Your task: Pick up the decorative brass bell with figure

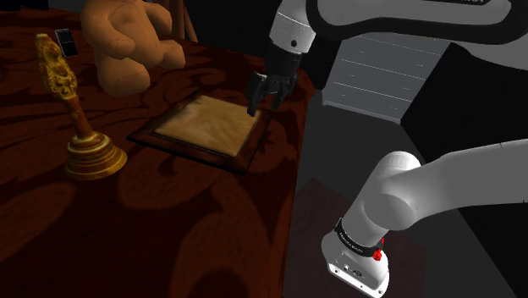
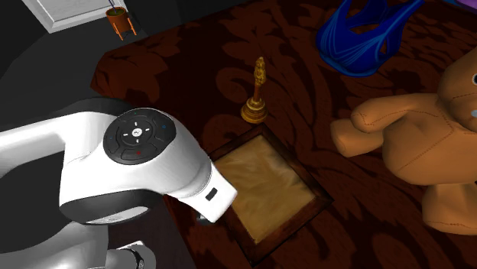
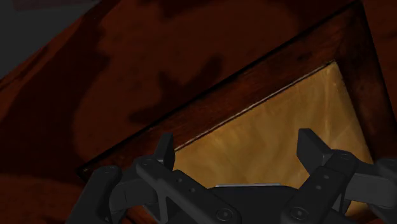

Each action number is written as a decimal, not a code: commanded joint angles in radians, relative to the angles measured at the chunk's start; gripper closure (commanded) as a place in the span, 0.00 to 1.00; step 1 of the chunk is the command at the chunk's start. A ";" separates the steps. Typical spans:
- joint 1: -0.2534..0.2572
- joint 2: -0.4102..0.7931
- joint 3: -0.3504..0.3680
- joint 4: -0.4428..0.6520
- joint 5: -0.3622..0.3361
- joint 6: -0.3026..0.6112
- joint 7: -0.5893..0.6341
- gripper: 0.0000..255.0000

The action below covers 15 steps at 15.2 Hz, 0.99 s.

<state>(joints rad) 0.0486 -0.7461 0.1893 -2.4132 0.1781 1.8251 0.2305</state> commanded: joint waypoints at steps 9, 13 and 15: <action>-0.020 0.124 0.280 0.039 -0.037 0.381 0.230 0.00; -0.083 0.196 0.416 0.091 -0.116 0.510 0.350 0.00; -0.132 0.233 0.495 0.125 -0.172 0.566 0.420 0.00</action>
<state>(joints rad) -0.0615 -0.5272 0.6456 -2.3024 0.0335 2.3613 0.6137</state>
